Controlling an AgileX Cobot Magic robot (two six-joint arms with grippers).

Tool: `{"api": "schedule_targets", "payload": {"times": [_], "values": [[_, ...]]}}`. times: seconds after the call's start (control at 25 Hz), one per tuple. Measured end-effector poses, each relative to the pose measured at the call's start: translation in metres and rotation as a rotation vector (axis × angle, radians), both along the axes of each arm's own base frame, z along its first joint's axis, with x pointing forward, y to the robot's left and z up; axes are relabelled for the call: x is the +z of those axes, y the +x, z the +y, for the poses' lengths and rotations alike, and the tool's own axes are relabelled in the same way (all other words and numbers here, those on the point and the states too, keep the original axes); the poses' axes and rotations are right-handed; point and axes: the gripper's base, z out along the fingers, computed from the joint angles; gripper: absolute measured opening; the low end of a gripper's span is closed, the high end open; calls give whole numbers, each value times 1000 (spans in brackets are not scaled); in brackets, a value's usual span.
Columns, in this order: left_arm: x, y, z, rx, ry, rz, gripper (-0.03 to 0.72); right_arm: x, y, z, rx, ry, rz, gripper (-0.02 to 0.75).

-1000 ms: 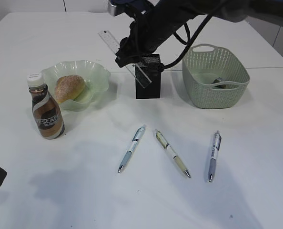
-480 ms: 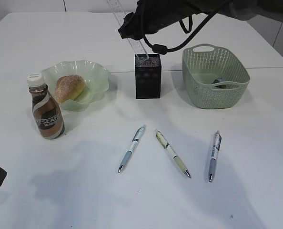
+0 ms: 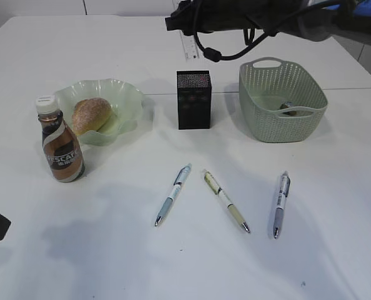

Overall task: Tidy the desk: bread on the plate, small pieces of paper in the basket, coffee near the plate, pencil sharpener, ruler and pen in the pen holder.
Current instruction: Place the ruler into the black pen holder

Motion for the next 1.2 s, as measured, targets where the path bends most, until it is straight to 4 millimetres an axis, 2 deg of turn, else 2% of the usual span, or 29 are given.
{"api": "schedule_targets", "payload": {"times": [0.44, 0.6, 0.96, 1.2], "values": [[0, 0, 0, 0, 0, -1, 401, -42, 16, -2, -96, 64, 15, 304], [0, 0, 0, 0, -1, -2, 401, -45, 18, -3, -115, 69, 5, 304], [0, 1, 0, 1, -2, -7, 401, -69, 22, -2, -134, 98, 54, 304], [0, 1, 0, 1, -2, -7, 401, -69, 22, -2, -150, 142, 70, 304]]}}
